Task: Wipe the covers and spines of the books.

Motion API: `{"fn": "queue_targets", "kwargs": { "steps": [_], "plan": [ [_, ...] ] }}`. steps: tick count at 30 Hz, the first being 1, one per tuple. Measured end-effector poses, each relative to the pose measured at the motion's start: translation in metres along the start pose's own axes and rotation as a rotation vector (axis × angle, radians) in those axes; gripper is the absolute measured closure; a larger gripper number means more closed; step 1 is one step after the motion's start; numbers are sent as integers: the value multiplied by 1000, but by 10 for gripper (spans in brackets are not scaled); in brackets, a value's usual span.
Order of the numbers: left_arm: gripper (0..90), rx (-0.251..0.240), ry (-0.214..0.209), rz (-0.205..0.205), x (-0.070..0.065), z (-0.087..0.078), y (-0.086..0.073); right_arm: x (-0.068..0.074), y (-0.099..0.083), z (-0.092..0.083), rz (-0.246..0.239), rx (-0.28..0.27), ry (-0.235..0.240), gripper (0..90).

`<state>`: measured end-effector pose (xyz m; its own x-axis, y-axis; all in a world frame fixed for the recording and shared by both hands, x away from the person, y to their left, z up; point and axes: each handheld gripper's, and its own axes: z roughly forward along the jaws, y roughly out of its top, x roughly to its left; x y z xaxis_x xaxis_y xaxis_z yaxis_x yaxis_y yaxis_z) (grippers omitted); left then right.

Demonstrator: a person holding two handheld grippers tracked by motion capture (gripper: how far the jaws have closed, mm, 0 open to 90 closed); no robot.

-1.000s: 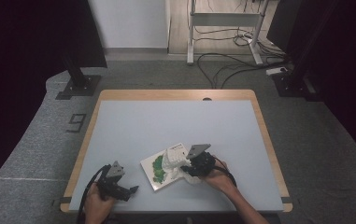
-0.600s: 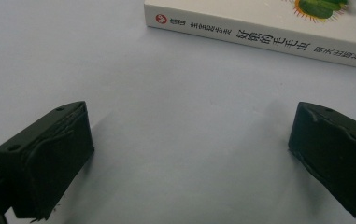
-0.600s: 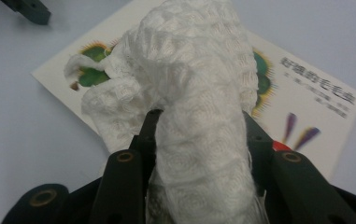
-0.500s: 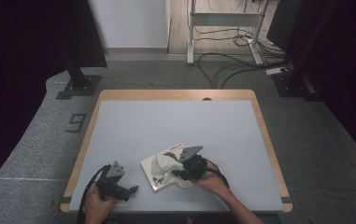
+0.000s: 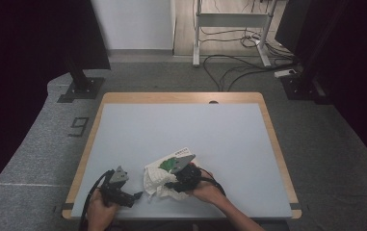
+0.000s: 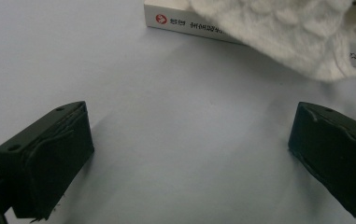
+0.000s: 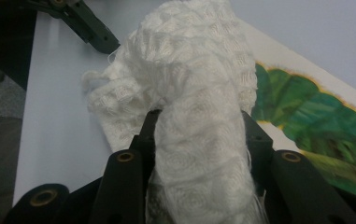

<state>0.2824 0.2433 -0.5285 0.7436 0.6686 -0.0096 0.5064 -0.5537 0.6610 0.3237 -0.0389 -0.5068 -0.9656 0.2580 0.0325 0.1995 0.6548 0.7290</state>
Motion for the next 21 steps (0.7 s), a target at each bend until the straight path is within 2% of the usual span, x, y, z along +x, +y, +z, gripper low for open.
{"fn": "queue_targets", "kwargs": {
  "steps": [9, 21],
  "plan": [
    [0, 0, 1, 1, 0, 0, 0, 11, 11, 12, -22, -5, 38, 611],
    [0, 0, 1, 1, 0, 0, 0, 9, 16, 16, -33, 1, 25, 652]
  ]
}}
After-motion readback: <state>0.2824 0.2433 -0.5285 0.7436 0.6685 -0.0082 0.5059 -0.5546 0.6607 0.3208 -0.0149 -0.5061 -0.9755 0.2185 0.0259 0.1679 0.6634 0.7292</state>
